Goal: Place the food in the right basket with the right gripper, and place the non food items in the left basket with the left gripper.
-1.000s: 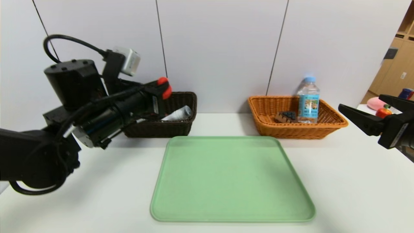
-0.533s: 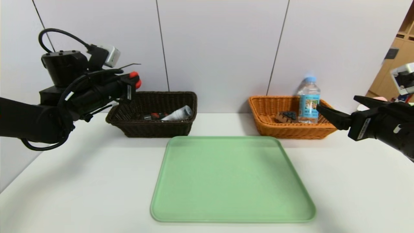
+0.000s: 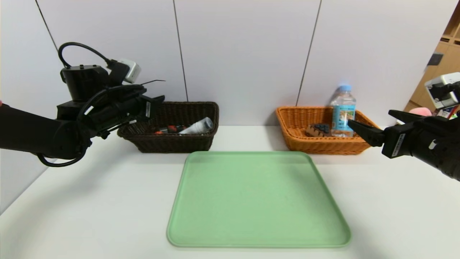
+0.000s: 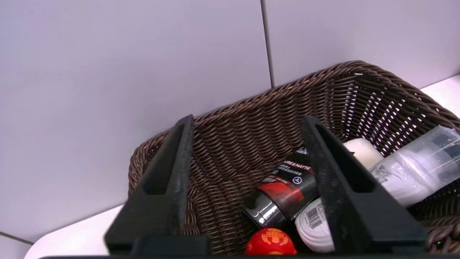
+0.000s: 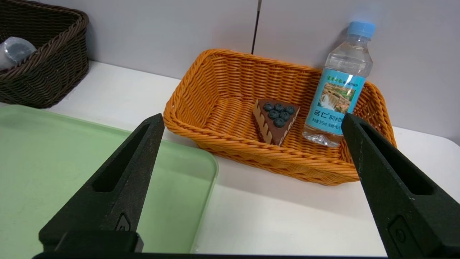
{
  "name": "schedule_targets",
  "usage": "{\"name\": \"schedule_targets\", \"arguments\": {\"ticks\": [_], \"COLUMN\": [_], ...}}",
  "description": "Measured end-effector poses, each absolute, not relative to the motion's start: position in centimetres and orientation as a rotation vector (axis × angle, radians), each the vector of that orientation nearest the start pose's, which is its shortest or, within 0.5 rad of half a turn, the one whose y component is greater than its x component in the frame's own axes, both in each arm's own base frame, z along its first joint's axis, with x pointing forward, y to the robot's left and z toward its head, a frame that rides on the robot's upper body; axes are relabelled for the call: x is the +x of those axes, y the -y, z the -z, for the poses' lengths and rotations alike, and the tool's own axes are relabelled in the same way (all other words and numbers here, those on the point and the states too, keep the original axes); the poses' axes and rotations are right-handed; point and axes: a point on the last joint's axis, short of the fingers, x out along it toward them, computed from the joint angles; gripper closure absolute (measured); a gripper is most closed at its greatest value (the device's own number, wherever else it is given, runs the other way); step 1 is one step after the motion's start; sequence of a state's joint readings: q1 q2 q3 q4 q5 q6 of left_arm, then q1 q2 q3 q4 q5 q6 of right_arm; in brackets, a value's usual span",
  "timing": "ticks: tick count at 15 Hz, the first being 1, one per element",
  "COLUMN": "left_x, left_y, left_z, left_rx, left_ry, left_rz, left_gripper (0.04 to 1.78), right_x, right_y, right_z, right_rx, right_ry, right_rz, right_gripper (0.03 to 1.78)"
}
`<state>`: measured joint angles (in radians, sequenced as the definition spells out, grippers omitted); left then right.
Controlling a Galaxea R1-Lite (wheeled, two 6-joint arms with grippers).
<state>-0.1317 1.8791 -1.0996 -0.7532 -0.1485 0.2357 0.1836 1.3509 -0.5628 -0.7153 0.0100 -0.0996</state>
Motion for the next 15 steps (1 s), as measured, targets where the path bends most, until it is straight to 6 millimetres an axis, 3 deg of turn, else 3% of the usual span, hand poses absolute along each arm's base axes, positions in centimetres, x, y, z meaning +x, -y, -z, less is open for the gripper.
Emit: {"name": "schedule_targets", "arguments": {"ticks": [3, 6, 8, 10, 13, 15], "left_x": [35.8, 32.0, 27.8, 22.9, 15.3, 11.3], "left_y": [5.0, 2.8, -0.1, -1.7, -1.8, -1.4], "left_z": [-22.4, -24.6, -25.8, -25.7, -23.6, -21.9], "left_rx": [0.23, 0.245, 0.291, 0.297, 0.287, 0.27], "left_ry": [0.026, 0.019, 0.003, -0.012, -0.018, -0.012], "left_rz": [0.274, 0.189, 0.053, -0.04, -0.083, -0.05], "left_gripper": [0.53, 0.4, 0.34, 0.29, 0.23, 0.21], "right_x": [20.6, 18.6, 16.2, 13.5, 9.4, 7.2], "right_y": [-3.8, -3.3, -2.7, -1.9, -0.9, -0.6], "right_z": [-21.7, -23.2, -24.0, -24.0, -23.4, -22.9], "right_rx": [-0.097, -0.088, -0.078, -0.054, -0.019, -0.006], "right_ry": [-0.051, 0.003, 0.018, 0.001, 0.022, 0.022], "right_rz": [-0.187, -0.171, -0.15, -0.119, -0.074, -0.069], "right_gripper": [0.11, 0.11, 0.11, 0.11, 0.11, 0.11]}}
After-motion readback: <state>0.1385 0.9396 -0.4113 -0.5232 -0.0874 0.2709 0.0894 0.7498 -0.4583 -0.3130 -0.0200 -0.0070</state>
